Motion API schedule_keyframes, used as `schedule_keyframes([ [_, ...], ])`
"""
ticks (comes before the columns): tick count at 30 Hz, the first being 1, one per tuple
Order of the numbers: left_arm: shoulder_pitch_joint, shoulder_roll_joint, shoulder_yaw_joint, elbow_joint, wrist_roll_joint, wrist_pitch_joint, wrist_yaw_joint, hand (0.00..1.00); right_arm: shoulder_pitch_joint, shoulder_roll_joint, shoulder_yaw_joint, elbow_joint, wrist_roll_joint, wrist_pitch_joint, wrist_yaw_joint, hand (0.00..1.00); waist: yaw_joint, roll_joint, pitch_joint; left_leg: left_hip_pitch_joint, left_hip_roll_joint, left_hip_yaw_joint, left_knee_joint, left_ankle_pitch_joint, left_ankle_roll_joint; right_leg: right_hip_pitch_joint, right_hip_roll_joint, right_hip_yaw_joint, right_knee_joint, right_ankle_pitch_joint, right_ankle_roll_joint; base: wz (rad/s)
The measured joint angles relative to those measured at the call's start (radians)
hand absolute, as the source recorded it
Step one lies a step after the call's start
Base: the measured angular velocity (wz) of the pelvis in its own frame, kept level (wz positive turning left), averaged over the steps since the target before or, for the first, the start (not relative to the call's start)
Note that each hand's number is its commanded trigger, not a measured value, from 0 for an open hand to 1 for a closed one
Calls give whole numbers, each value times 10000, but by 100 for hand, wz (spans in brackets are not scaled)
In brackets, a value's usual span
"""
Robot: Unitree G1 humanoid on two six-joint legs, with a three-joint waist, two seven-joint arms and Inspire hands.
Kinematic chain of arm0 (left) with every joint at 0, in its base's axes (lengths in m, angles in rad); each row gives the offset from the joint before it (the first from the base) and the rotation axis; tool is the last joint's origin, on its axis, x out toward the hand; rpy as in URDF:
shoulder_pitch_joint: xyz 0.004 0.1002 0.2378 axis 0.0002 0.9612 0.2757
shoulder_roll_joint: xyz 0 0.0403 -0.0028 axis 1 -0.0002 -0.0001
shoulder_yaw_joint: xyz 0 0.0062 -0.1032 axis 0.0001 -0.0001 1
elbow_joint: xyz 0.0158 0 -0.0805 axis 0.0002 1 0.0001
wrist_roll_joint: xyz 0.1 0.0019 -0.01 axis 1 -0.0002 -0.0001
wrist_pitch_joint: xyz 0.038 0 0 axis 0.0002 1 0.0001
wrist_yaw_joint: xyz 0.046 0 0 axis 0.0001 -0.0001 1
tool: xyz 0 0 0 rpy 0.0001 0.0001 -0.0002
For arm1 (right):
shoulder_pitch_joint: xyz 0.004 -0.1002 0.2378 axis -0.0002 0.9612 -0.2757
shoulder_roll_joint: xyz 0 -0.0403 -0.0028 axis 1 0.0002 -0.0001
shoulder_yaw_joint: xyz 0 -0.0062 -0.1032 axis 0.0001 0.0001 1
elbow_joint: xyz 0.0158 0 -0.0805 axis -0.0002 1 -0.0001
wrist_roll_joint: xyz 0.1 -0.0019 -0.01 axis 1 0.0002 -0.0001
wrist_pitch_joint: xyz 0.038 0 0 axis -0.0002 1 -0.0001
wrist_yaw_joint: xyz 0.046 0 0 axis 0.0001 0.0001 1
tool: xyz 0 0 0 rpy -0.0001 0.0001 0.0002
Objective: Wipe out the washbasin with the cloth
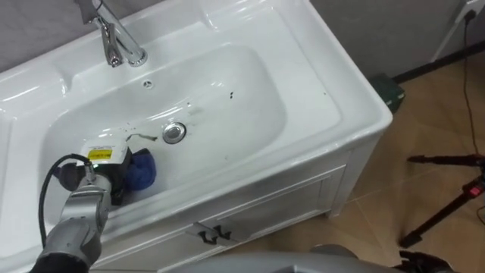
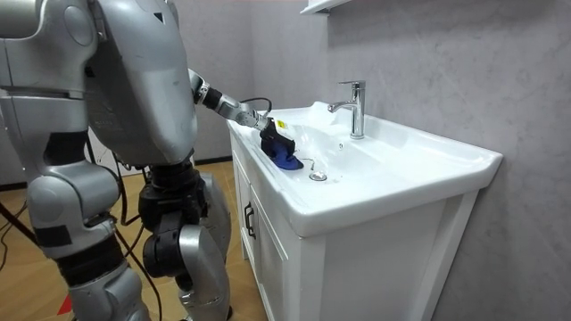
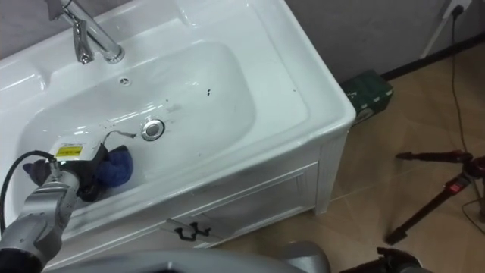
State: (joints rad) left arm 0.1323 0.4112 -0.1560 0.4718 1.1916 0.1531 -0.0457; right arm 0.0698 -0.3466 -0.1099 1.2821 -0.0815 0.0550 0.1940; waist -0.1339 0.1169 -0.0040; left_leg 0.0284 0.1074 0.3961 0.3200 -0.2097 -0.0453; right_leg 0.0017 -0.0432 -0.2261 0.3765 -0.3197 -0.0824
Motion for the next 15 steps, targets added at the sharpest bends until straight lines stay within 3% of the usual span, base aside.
schedule_keyframes([
  [4,-3,0,170,39,-41,-2,8,100,-36,17,-9,0,21,-5,-98,0,12,-107,-48,4,1,-3,13,0,0,9,-2,3,3,0,-1,0],
  [10,-115,-90,436,259,-251,-5,186,100,8,21,-8,-48,369,23,-297,0,28,-161,-43,-97,31,-2,115,0,0,-25,-12,-118,2,-1,-5,2],
  [15,-906,-427,1073,985,-1144,4,303,100,-5,36,15,-114,693,121,-160,0,132,-236,-16,-405,35,-207,255,1,1,-258,-62,-236,208,-21,-39,11],
])
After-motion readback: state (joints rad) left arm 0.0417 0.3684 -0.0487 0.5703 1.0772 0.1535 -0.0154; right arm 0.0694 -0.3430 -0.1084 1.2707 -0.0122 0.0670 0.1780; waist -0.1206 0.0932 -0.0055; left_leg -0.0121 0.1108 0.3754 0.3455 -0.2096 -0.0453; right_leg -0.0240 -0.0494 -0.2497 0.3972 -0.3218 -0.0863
